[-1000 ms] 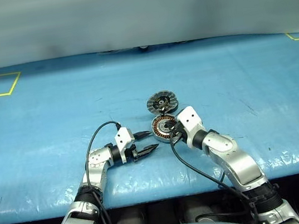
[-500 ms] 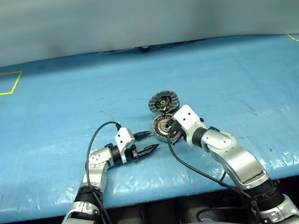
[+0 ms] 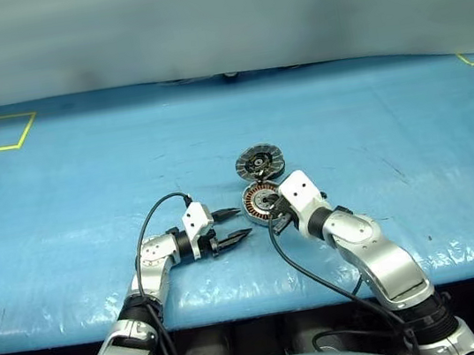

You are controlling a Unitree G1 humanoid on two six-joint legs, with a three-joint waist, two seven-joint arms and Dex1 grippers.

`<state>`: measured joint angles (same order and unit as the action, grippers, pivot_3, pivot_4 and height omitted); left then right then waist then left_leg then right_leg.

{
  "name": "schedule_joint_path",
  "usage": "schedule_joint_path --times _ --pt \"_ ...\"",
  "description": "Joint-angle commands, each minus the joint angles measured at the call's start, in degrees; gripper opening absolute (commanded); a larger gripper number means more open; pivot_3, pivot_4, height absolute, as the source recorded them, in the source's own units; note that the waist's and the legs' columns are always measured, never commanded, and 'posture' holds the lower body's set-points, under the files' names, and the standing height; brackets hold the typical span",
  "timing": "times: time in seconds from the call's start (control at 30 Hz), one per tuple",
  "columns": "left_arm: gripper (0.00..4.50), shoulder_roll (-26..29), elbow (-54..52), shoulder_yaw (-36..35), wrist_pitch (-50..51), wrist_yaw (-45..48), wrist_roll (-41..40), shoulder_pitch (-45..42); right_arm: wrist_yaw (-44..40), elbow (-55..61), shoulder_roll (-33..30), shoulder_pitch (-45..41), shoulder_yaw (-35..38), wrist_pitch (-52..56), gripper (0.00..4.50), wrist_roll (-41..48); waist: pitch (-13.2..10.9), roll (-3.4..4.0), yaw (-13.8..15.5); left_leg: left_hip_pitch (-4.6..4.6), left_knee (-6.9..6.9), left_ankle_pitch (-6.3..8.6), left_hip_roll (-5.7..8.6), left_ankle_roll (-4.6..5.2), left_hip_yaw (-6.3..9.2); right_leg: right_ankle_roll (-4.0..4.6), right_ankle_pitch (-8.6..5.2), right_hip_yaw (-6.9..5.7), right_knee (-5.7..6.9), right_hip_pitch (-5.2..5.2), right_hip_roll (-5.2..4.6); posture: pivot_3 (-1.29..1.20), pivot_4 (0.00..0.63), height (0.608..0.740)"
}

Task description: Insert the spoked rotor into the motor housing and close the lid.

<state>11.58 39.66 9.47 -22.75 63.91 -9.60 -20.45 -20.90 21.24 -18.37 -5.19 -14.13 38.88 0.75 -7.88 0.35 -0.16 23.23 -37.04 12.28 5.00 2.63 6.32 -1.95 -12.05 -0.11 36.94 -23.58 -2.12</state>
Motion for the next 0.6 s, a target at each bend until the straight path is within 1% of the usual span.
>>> schedule_joint_path --times 0.03,0.43,0.6 --pt "2.70 -0.1 -1.4 -0.1 -0.1 0.2 -0.3 0.4 -0.1 1.1 -0.6 0.9 0.0 1.6 0.06 -0.1 0.0 0.00 0.0 0.00 0.00 0.00 0.00 0.00 0.00 0.00 0.00 0.00 0.00 0.00 0.00 0.00 0.150 0.740" --pt "2.70 -0.3 -1.3 -0.2 -0.2 0.0 -0.4 0.6 0.2 7.1 -0.7 -1.4 1.5 1.9 0.06 0.1 0.0 0.01 0.0 0.08 0.01 0.00 0.00 0.00 0.00 -0.01 0.00 0.00 -0.01 -0.07 0.00 0.00 0.150 0.740" --pt "2.70 -0.4 -1.2 -0.1 -0.2 -0.1 -0.3 0.5 0.0 6.0 -0.5 -1.3 1.6 1.9 0.06 0.5 0.0 0.01 0.0 0.10 0.02 0.00 0.00 0.00 0.01 -0.01 0.00 -0.02 -0.03 -0.07 -0.01 0.00 0.150 0.740"
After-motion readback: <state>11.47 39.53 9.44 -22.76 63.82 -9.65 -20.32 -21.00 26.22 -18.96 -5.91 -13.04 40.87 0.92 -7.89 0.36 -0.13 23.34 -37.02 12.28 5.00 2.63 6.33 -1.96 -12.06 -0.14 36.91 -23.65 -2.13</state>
